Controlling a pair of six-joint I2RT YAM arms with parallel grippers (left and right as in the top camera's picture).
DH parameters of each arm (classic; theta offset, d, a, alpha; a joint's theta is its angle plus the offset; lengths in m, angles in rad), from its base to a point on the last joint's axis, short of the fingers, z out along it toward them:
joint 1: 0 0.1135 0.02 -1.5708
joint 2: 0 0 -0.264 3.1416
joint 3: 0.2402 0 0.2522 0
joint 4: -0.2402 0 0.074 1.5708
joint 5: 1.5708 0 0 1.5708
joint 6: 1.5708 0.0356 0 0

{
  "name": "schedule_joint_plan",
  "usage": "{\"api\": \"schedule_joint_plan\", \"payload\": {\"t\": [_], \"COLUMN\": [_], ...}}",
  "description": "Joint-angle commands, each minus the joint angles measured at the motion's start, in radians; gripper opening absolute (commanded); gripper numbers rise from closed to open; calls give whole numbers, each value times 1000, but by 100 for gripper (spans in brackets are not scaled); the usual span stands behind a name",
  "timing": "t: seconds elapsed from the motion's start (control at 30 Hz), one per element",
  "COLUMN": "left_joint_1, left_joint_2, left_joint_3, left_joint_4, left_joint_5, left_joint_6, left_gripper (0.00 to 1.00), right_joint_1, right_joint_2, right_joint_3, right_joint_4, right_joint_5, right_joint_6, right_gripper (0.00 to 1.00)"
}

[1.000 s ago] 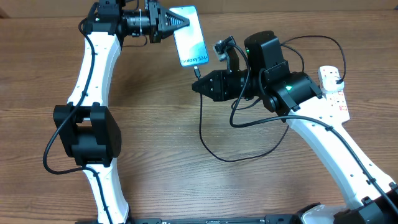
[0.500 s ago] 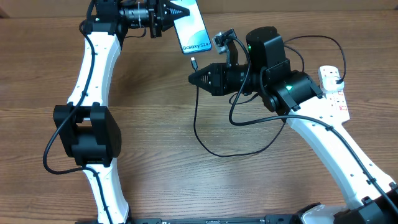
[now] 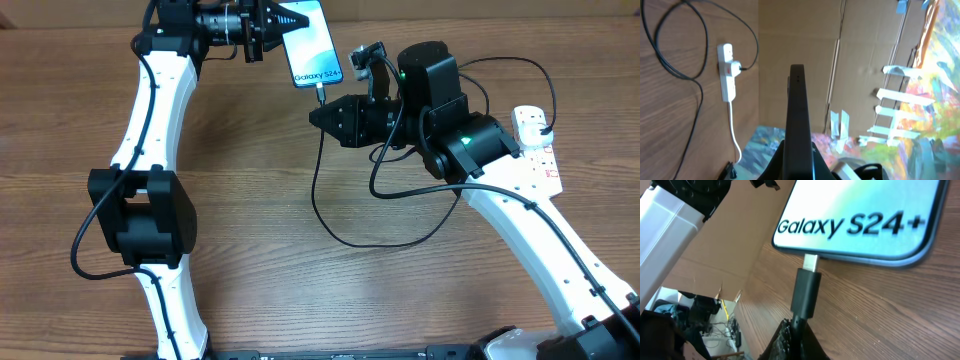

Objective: Plug charger to phone and switch on socket
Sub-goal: 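Push the USB-C plug up into the phone's bottom port with the right gripper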

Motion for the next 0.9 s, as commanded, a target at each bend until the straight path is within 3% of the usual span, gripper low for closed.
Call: {"api": "schedule_joint_plan", "payload": {"t": [0.0, 0.87], "left_joint_1": [-13, -3], "left_joint_2": [-11, -11], "left_joint_3": [13, 13], "left_joint_4": [7, 33], "left_joint_5": [86, 64], "left_joint_6": [-8, 3], "left_gripper": [4, 4], "right_joint_1": [-23, -45], "right_joint_2": [-14, -14], "right_joint_3": [4, 4], "right_joint_4": [7, -73], "right_joint_5": [17, -85], "right_joint_6": [-1, -1], "right_gripper": [4, 4]}}
